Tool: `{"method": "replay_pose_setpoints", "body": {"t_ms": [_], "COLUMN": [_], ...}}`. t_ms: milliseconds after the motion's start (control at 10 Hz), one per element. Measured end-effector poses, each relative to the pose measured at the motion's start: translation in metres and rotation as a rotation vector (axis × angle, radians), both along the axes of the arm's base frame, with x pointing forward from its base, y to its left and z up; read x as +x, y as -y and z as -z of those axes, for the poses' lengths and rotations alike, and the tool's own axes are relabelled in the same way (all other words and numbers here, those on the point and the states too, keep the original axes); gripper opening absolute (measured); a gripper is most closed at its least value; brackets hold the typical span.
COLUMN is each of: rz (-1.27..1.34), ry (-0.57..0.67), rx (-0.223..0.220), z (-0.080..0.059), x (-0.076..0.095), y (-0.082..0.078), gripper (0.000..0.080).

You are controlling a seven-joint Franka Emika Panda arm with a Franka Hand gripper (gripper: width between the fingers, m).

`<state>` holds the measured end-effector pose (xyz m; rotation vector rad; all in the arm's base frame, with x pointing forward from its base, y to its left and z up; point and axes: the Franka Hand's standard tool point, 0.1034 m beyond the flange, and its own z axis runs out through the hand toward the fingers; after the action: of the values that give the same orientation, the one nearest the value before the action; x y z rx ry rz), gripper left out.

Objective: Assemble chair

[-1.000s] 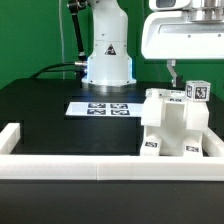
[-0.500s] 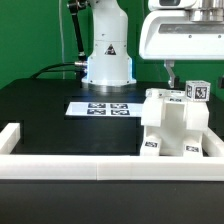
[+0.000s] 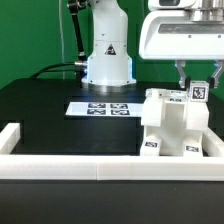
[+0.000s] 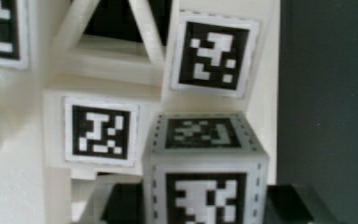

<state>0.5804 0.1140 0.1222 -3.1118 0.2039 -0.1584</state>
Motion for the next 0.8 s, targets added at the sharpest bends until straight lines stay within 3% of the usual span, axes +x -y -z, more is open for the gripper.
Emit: {"method": "replay_pose_setpoints", "body": {"t_ms": [400, 800], "rz": [0.25, 0.701], "ry": [-0.005, -0.018], "rx": [0.028, 0.073], "z": [0.0003, 0.0009], "x": [-0.0002, -0.0011], "y": [-0.0002, -0.0005], "gripper": [0.0285, 0.0287]}}
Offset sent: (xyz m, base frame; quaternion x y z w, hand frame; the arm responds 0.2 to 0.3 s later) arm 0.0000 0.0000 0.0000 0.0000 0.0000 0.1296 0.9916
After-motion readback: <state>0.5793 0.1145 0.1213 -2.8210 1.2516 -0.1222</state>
